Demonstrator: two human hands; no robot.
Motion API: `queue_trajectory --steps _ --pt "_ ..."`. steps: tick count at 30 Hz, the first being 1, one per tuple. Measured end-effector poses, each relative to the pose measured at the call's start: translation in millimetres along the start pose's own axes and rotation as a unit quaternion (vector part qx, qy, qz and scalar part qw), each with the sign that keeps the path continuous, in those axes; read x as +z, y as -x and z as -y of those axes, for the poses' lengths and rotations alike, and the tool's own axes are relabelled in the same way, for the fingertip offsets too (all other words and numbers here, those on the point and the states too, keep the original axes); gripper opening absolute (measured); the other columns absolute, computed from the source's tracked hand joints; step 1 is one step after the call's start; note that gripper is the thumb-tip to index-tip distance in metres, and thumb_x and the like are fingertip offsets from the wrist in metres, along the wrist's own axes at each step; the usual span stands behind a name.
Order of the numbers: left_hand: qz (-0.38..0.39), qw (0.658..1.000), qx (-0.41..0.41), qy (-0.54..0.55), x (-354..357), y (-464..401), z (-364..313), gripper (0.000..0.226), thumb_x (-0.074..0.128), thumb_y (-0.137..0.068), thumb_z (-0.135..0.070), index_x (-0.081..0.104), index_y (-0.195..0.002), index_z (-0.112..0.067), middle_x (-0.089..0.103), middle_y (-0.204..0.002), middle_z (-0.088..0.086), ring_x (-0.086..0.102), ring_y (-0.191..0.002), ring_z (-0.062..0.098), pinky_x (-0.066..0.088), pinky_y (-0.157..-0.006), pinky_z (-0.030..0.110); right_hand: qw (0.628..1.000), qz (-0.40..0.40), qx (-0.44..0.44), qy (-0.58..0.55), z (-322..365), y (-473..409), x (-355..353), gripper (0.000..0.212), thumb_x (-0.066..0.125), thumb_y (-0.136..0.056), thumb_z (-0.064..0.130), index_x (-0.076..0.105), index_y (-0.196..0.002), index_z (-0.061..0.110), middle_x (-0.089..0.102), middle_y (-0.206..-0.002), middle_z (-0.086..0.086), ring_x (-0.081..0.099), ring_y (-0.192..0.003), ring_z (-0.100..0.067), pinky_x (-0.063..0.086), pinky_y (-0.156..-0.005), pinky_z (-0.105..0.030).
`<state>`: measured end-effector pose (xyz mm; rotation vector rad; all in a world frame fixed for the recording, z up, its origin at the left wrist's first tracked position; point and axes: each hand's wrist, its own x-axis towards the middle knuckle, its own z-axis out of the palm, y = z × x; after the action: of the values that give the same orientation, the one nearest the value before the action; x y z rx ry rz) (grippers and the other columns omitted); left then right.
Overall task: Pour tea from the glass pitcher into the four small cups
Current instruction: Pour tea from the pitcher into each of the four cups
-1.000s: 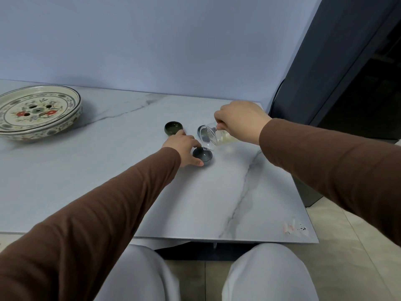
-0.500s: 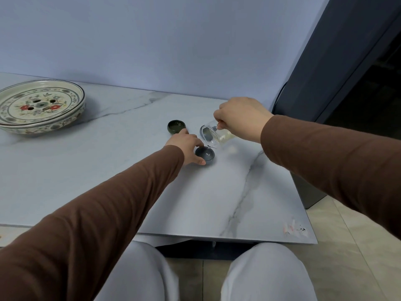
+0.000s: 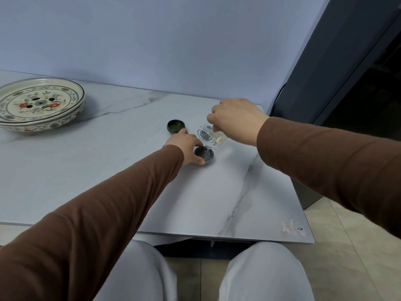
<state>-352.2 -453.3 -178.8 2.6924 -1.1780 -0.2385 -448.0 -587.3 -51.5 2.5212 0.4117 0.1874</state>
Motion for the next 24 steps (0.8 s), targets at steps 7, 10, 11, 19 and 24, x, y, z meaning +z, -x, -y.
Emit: queue_trajectory --steps 7,10,11,19,24 --pt "0.003 1.000 -0.004 0.005 -0.2 0.3 -0.1 0.066 0.067 -0.071 -0.062 0.057 -0.128 -0.031 0.063 -0.118 -0.007 0.041 -0.111 0.021 0.041 -0.087 0.034 1.000 0.002 -0.007 0.010 4.0 -0.4 -0.6 0.014 0.050 -0.099 0.021 0.062 -0.097 0.015 0.061 -0.089 -0.002 0.056 -0.088 -0.026 0.030 -0.056 -0.033" --pt "0.002 1.000 -0.006 0.006 -1.3 1.5 -1.1 0.065 0.067 -0.071 -0.061 0.057 -0.128 -0.031 0.063 -0.118 -0.007 0.041 -0.111 0.021 0.041 -0.087 0.034 1.000 -0.003 -0.014 0.018 5.8 -0.5 -1.1 0.013 0.051 -0.098 0.020 0.062 -0.096 0.016 0.061 -0.088 -0.002 0.056 -0.086 -0.026 0.029 -0.056 -0.033" --pt "0.001 1.000 -0.006 0.005 -1.8 2.1 -1.6 0.065 0.067 -0.071 -0.061 0.058 -0.128 -0.030 0.063 -0.118 -0.007 0.041 -0.112 0.021 0.041 -0.087 0.034 1.000 -0.004 -0.016 0.021 6.4 -0.5 -1.6 0.013 0.051 -0.098 0.021 0.062 -0.095 0.016 0.061 -0.088 -0.002 0.056 -0.086 -0.026 0.029 -0.056 -0.033" --pt "-0.001 1.000 -0.004 0.003 -2.6 4.0 -3.6 0.061 0.068 -0.071 -0.060 0.061 -0.124 -0.030 0.065 -0.115 -0.003 0.041 -0.113 0.023 0.041 -0.086 0.034 0.998 -0.006 -0.028 0.047 10.7 -1.3 -1.3 0.013 0.051 -0.096 0.013 0.062 -0.093 0.017 0.061 -0.087 -0.001 0.057 -0.083 -0.026 0.029 -0.055 -0.033" --pt "-0.003 1.000 -0.015 0.011 -4.7 6.4 -5.8 0.059 0.069 -0.071 -0.059 0.062 -0.123 -0.031 0.063 -0.109 0.001 0.041 -0.112 0.022 0.042 -0.085 0.034 0.998 -0.004 -0.030 0.053 12.9 -1.2 -1.5 0.012 0.054 -0.093 0.009 0.062 -0.091 0.018 0.060 -0.083 0.000 0.041 -0.072 -0.022 0.028 -0.054 -0.033"
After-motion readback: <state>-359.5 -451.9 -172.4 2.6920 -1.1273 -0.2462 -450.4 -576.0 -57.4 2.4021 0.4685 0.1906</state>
